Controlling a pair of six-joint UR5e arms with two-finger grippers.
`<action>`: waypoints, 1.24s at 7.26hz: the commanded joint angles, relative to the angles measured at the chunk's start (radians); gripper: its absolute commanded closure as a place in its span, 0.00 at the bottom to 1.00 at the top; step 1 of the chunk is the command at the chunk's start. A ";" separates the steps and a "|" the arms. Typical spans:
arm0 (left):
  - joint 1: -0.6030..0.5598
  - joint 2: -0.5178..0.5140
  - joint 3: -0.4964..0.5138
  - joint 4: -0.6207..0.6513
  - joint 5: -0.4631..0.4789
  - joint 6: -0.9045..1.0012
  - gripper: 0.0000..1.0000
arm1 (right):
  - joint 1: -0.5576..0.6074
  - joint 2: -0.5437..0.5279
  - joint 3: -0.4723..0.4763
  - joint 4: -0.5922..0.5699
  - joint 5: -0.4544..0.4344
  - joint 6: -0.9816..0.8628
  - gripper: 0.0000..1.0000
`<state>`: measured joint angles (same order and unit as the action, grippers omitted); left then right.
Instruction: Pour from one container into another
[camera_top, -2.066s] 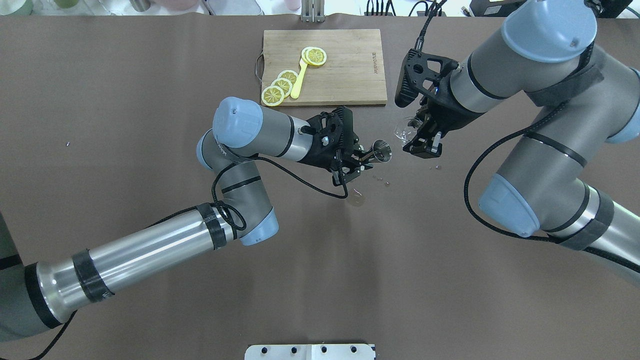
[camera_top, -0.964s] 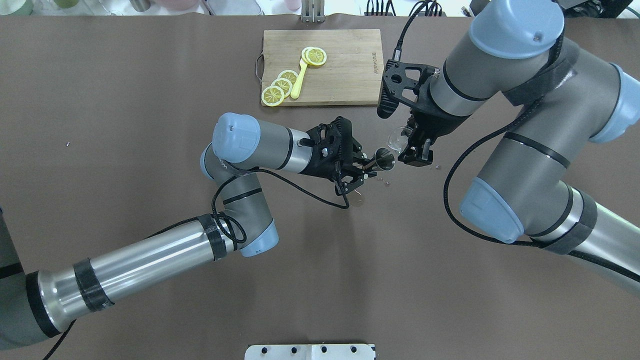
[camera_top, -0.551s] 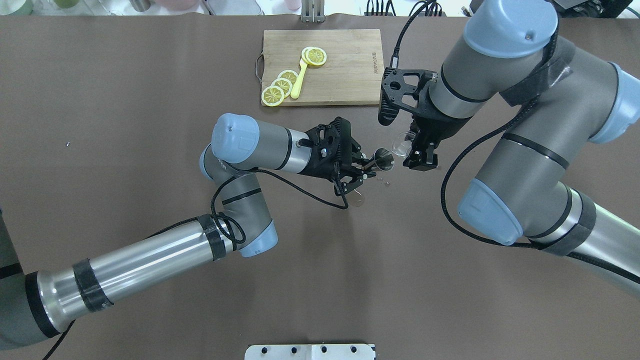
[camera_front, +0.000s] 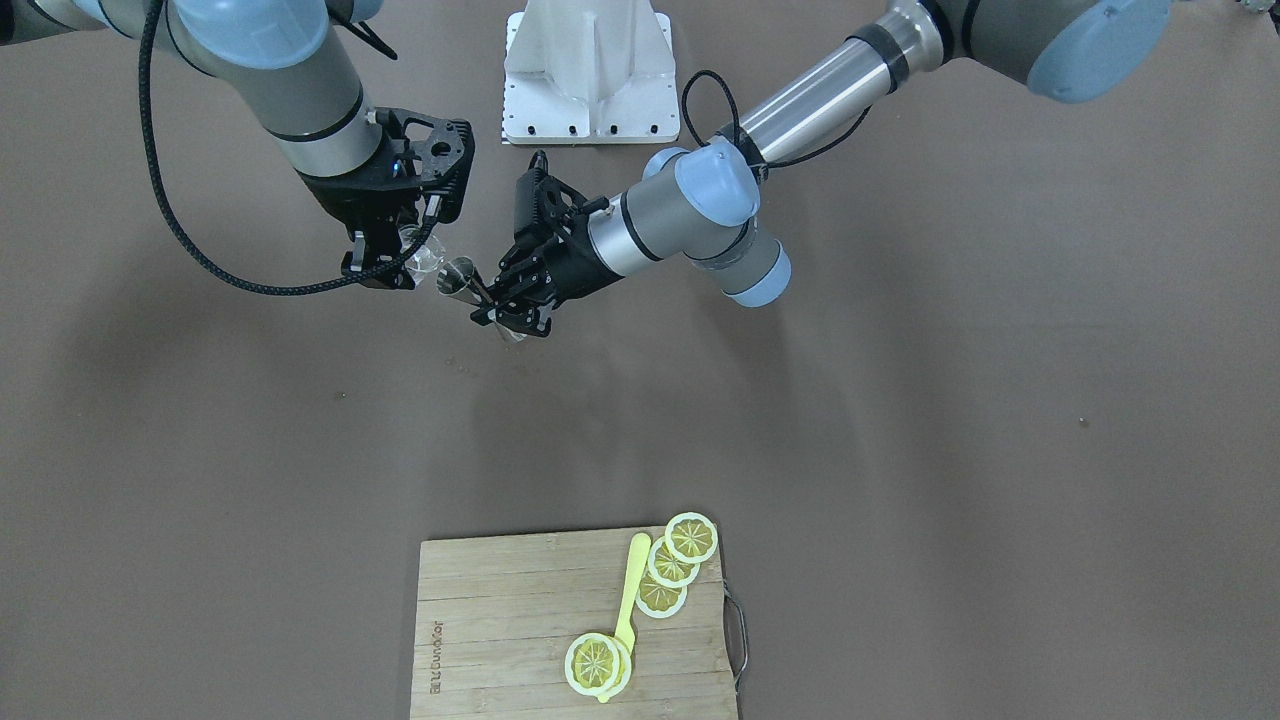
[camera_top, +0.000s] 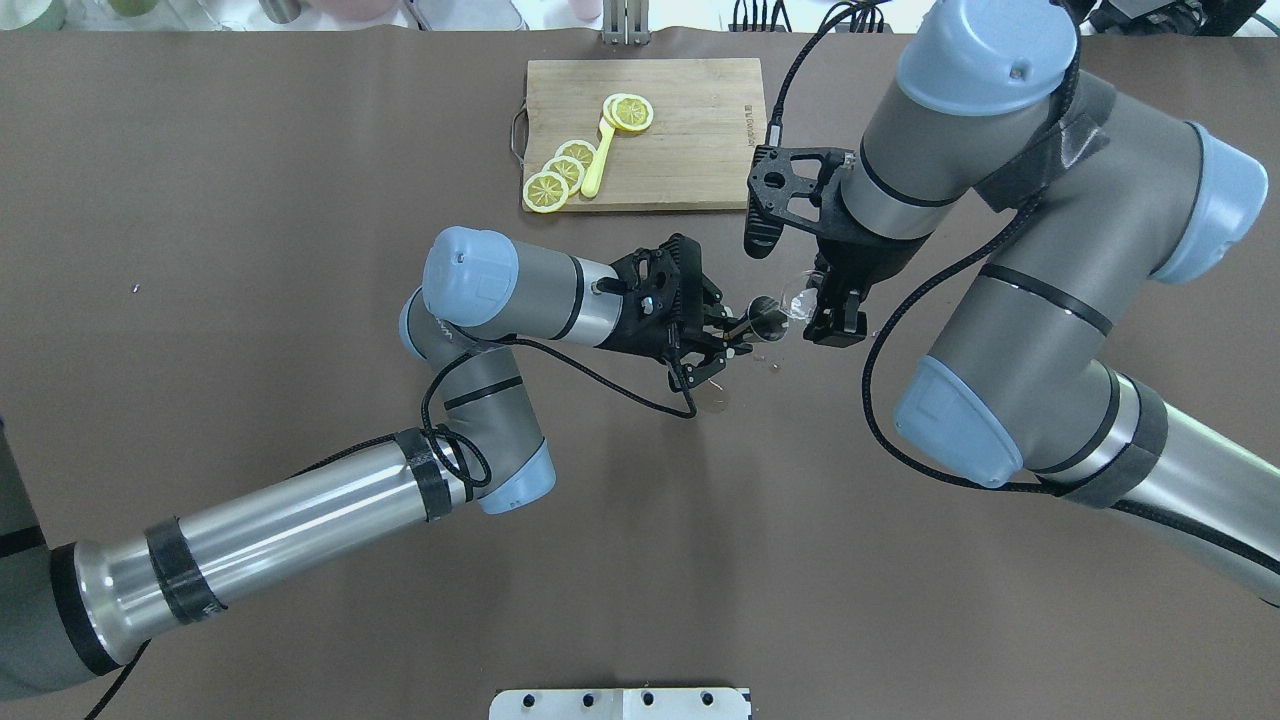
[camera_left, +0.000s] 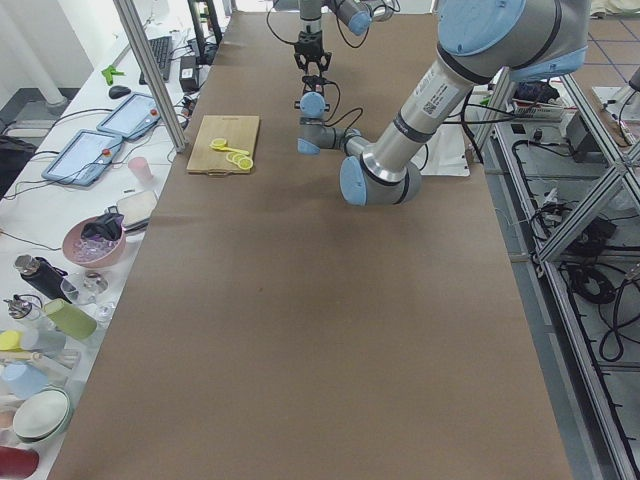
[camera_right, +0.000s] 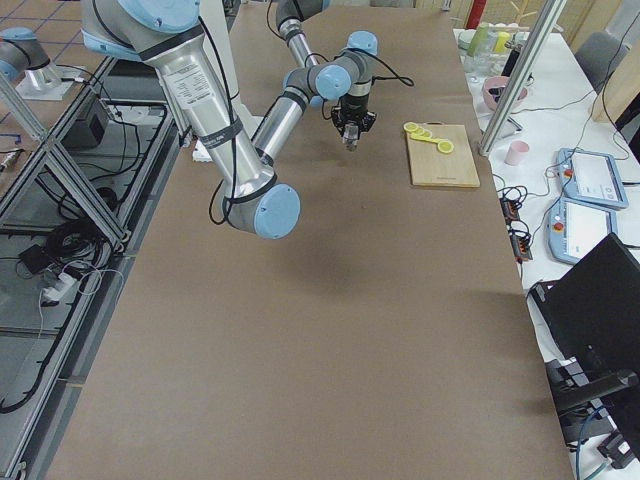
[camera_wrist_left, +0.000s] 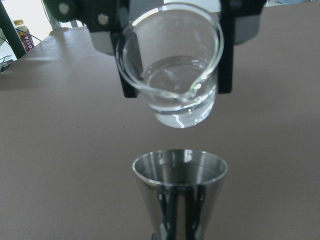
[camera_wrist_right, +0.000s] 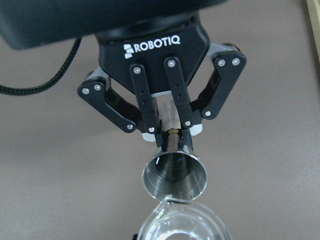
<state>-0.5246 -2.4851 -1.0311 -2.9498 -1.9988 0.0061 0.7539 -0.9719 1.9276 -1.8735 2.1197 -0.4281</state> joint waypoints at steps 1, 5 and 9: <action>0.000 0.000 0.000 -0.011 0.003 0.000 1.00 | -0.001 0.039 -0.018 -0.062 -0.014 -0.026 1.00; 0.005 0.008 -0.001 -0.020 0.020 0.000 1.00 | -0.008 0.096 -0.055 -0.131 -0.035 -0.034 1.00; 0.008 0.008 -0.001 -0.020 0.020 0.000 1.00 | -0.024 0.128 -0.081 -0.193 -0.063 -0.035 1.00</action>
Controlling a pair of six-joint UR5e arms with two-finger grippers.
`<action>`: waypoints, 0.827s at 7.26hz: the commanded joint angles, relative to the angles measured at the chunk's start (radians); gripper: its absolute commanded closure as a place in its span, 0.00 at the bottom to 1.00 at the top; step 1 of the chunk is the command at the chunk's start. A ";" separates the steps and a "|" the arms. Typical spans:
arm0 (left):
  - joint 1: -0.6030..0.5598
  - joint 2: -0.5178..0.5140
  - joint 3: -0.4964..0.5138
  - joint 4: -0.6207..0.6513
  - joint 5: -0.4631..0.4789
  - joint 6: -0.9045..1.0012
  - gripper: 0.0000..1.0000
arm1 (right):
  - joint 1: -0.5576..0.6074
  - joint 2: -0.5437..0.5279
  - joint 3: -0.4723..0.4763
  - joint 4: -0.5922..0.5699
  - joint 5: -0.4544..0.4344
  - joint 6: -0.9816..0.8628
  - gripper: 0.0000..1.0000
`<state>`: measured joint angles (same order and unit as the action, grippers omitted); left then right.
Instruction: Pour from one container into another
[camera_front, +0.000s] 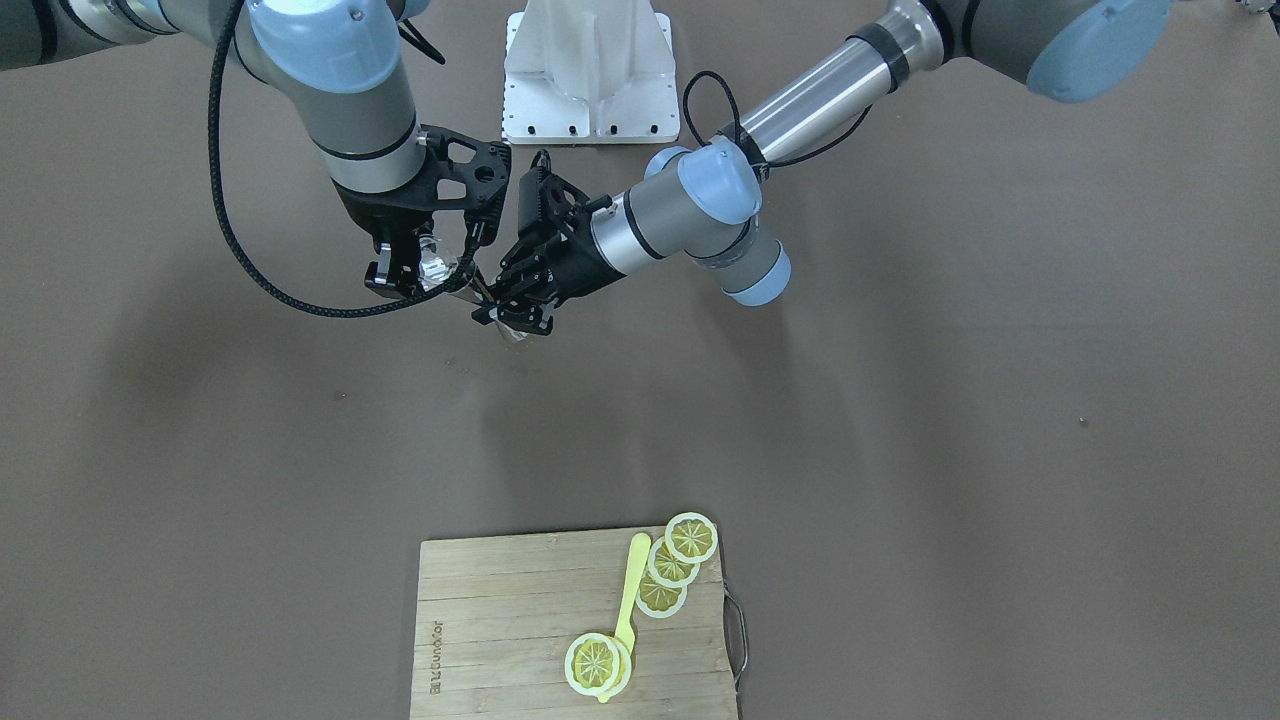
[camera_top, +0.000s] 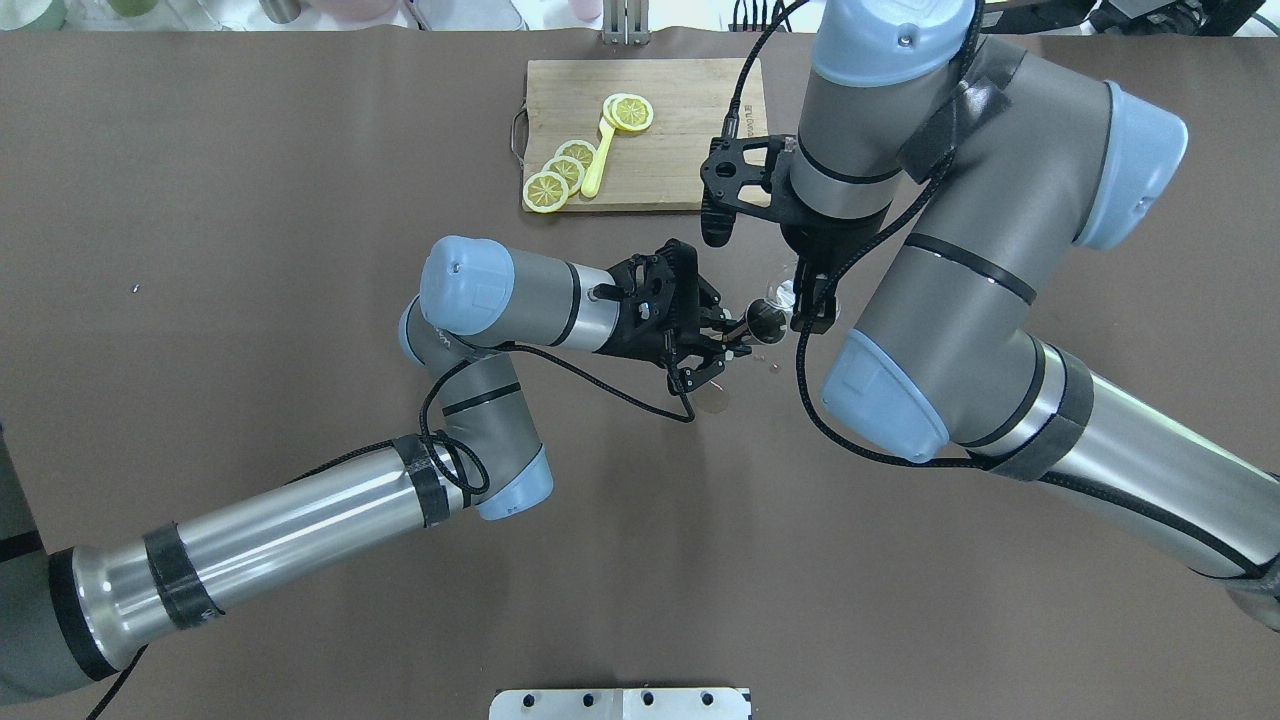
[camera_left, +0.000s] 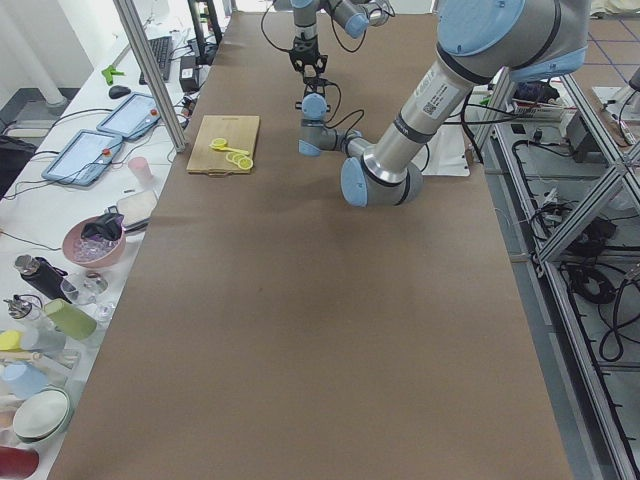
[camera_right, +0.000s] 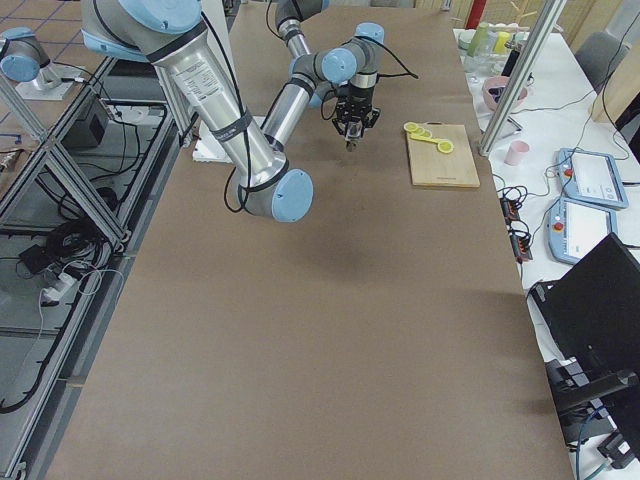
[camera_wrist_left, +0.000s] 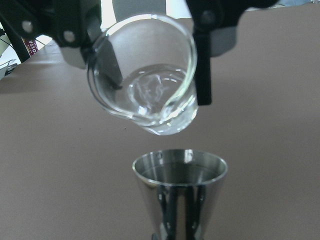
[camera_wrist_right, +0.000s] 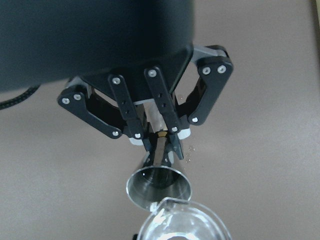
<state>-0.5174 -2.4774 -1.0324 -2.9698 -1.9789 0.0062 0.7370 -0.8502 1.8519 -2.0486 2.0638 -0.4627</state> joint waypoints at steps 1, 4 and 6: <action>0.000 0.000 0.000 -0.002 0.000 0.000 1.00 | -0.010 0.034 -0.022 -0.057 -0.017 -0.004 1.00; 0.002 0.000 0.000 -0.002 0.002 0.000 1.00 | -0.019 0.048 -0.026 -0.100 -0.034 -0.031 1.00; 0.002 0.000 0.000 -0.002 0.002 0.000 1.00 | -0.039 0.066 -0.028 -0.146 -0.050 -0.031 1.00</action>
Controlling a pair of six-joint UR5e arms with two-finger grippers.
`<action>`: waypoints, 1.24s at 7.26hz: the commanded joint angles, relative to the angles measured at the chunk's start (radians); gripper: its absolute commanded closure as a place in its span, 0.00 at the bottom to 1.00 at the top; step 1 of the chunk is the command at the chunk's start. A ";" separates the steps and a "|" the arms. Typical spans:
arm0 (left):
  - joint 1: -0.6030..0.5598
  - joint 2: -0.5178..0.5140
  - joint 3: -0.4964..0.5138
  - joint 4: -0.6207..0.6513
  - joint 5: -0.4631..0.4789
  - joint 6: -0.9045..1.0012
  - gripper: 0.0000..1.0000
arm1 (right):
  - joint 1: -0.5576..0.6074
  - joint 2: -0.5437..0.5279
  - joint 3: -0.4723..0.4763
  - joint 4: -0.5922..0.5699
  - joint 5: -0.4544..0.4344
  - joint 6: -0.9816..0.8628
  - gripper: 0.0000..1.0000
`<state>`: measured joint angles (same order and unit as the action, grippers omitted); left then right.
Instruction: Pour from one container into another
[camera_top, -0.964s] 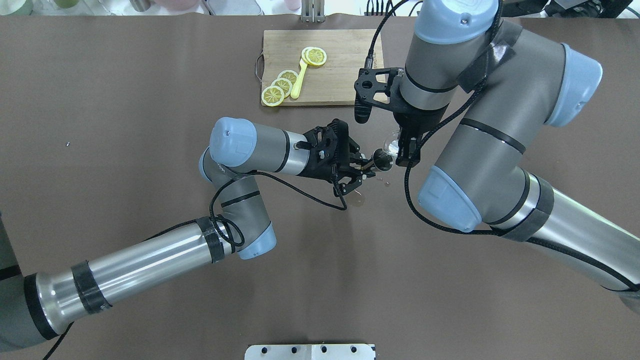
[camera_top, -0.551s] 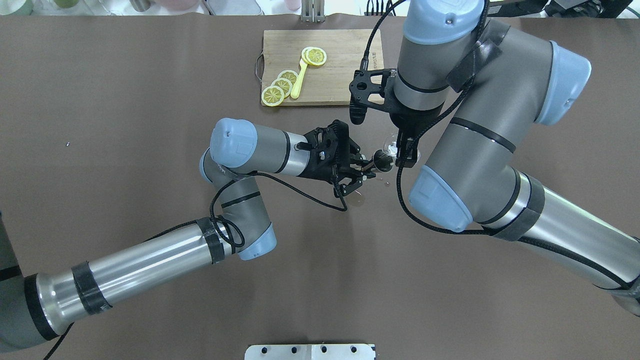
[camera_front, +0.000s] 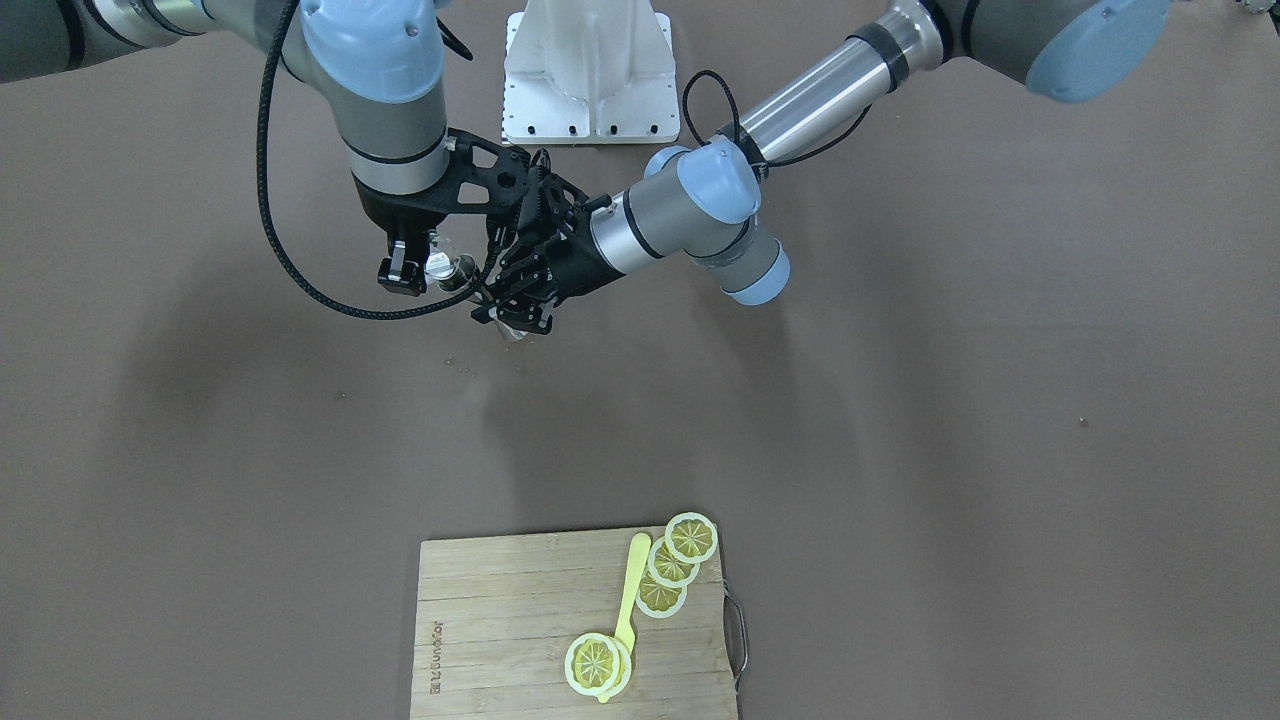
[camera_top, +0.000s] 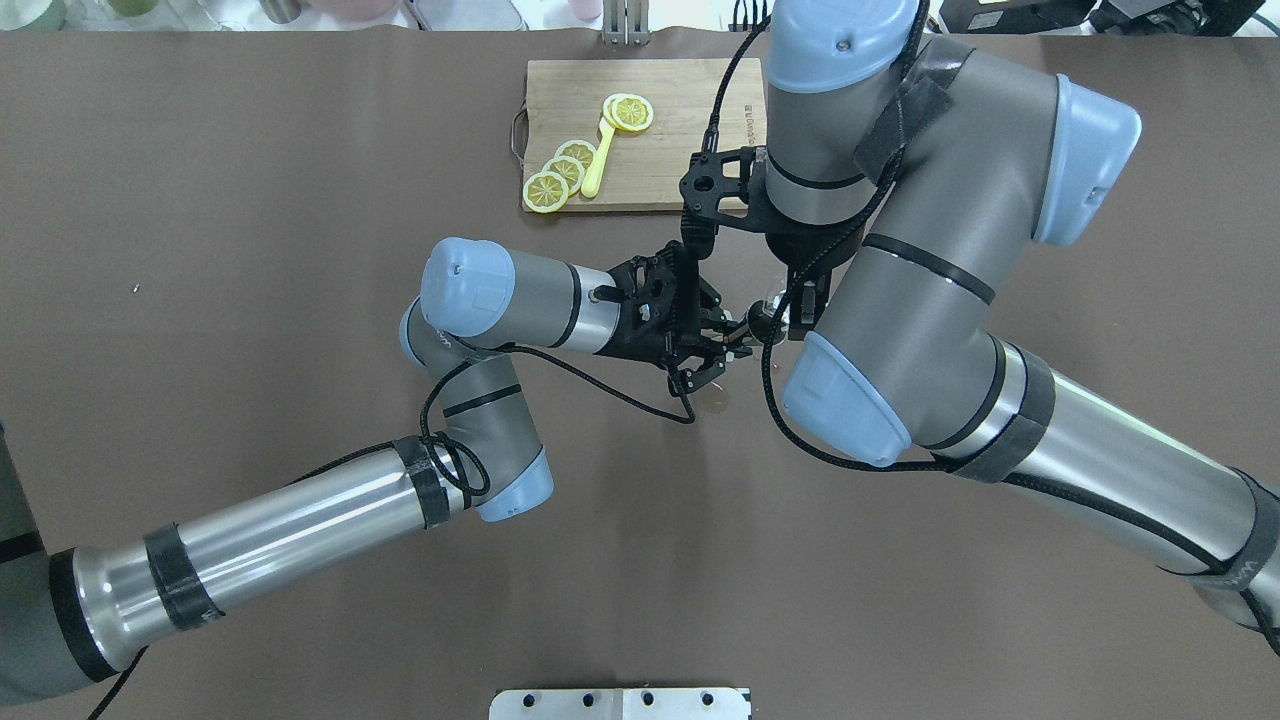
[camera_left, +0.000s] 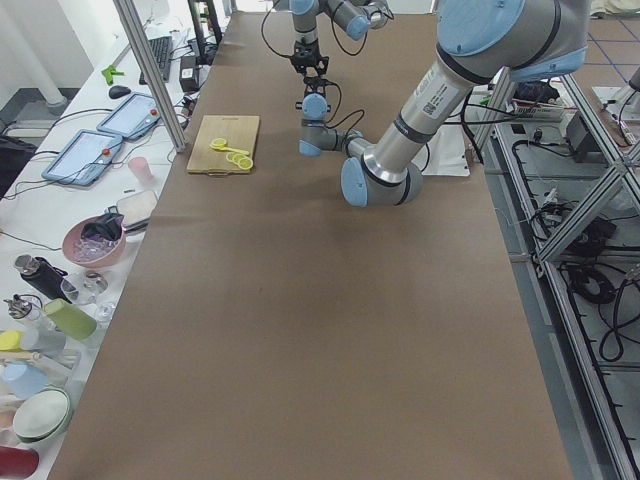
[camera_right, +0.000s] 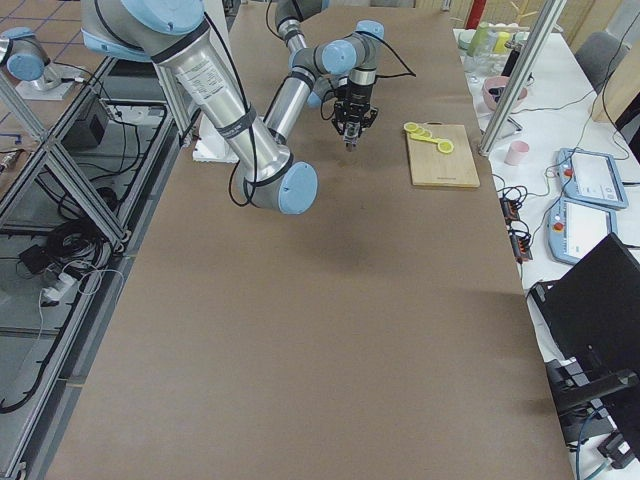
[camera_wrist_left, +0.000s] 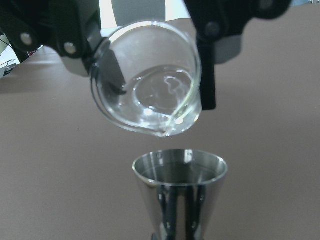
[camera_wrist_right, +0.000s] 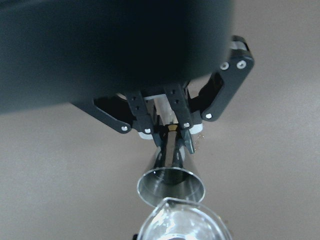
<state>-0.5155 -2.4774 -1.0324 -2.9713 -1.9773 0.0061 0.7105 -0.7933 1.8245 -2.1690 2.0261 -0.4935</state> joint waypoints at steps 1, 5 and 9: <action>0.000 0.002 0.000 -0.002 0.000 0.000 1.00 | -0.017 0.017 -0.011 -0.029 -0.018 -0.002 1.00; 0.000 0.003 -0.002 -0.002 0.000 0.000 1.00 | -0.017 0.043 -0.024 -0.094 -0.035 -0.048 1.00; 0.000 0.003 -0.005 -0.008 0.000 0.000 1.00 | -0.017 0.080 -0.047 -0.152 -0.061 -0.073 1.00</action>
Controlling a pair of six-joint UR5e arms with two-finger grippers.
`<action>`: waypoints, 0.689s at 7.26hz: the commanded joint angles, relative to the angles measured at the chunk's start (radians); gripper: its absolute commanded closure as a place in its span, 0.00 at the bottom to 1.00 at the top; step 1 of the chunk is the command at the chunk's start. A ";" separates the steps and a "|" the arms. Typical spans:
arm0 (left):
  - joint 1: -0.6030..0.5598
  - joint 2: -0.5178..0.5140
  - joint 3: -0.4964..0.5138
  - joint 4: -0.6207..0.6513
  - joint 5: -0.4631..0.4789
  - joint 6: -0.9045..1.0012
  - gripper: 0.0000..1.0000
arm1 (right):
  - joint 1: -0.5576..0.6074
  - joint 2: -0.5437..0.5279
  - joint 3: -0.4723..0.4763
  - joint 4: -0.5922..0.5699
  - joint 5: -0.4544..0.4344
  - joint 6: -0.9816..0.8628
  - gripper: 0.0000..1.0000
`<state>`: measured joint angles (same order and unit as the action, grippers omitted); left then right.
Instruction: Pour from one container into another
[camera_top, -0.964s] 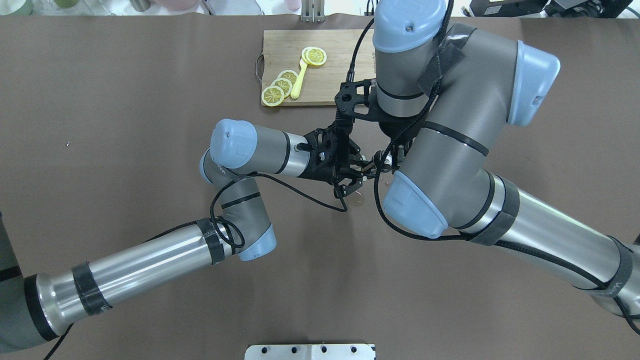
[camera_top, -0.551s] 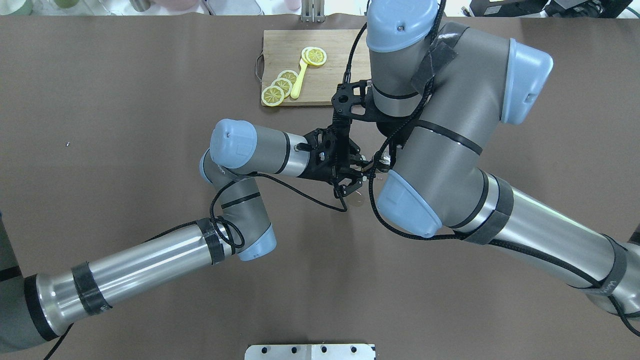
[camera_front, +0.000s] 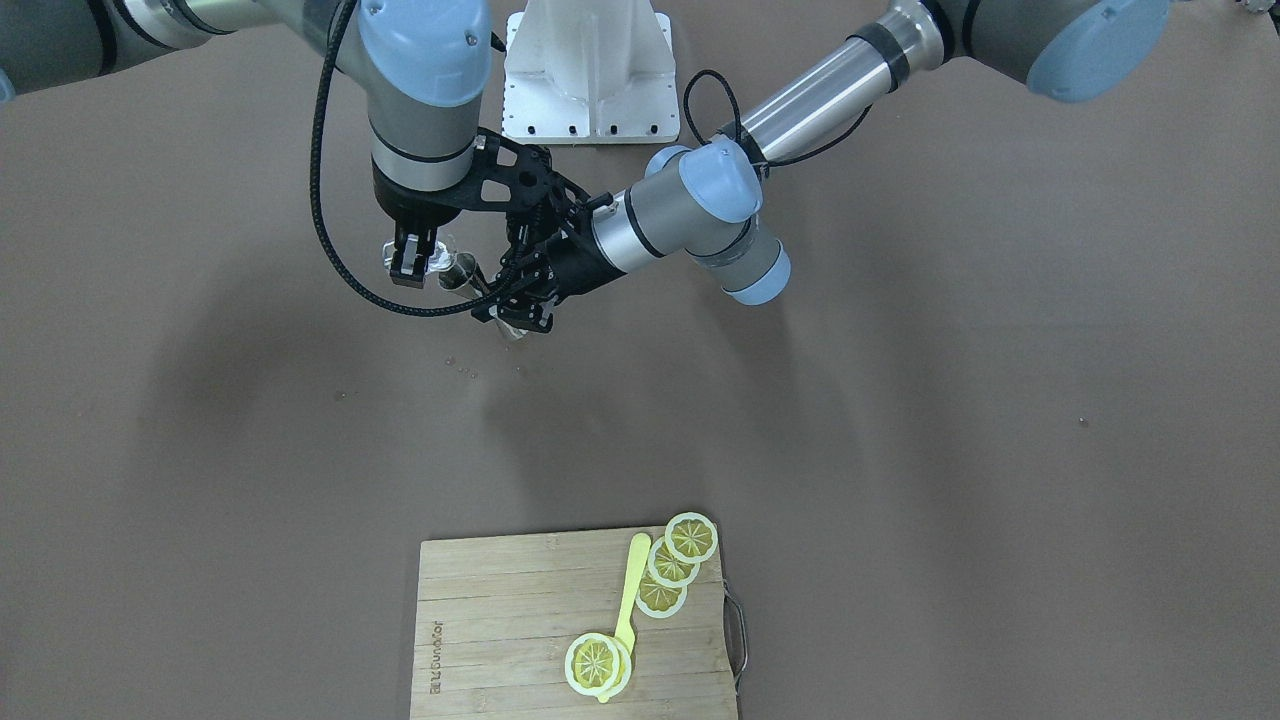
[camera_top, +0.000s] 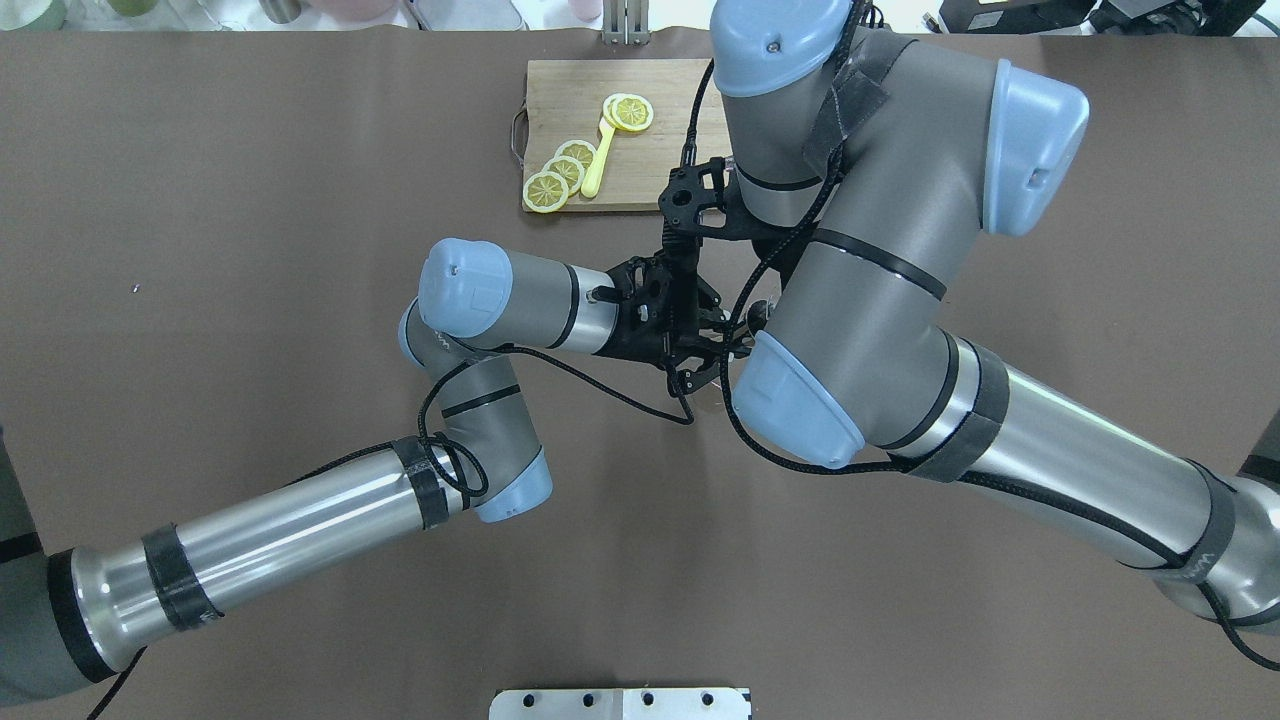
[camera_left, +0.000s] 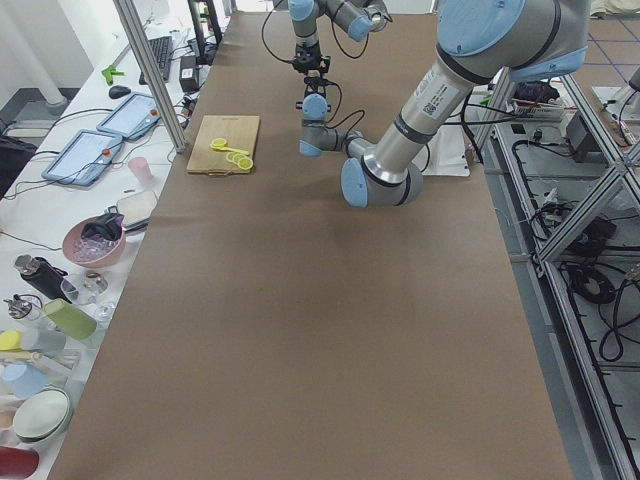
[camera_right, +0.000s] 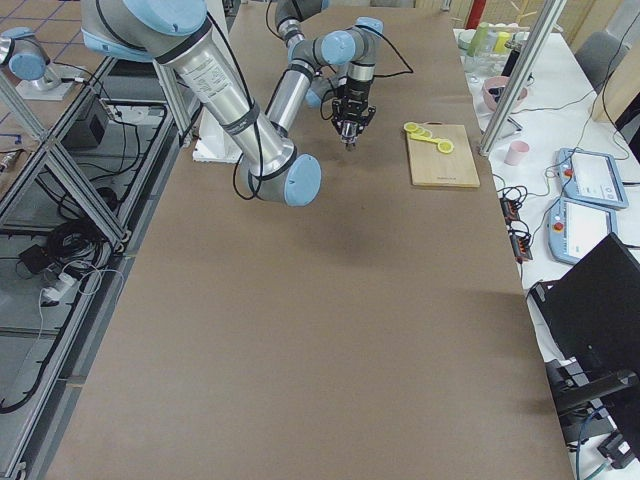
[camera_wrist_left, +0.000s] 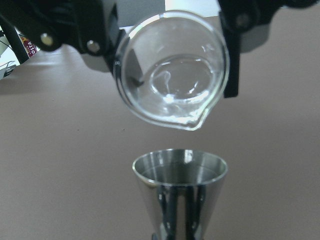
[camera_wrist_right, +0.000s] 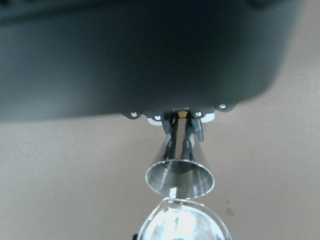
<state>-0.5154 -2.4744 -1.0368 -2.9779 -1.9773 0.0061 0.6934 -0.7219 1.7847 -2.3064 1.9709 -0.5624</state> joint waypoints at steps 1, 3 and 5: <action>0.000 0.000 0.000 -0.003 0.000 0.000 1.00 | -0.006 0.009 -0.008 -0.019 -0.012 -0.004 1.00; 0.000 0.000 0.000 -0.003 0.000 0.000 1.00 | -0.012 0.024 -0.011 -0.054 -0.026 -0.017 1.00; 0.002 0.000 0.001 -0.003 0.017 0.000 1.00 | -0.012 0.026 -0.011 -0.060 -0.026 -0.030 1.00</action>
<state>-0.5150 -2.4743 -1.0368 -2.9805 -1.9718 0.0061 0.6818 -0.6983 1.7737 -2.3615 1.9464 -0.5854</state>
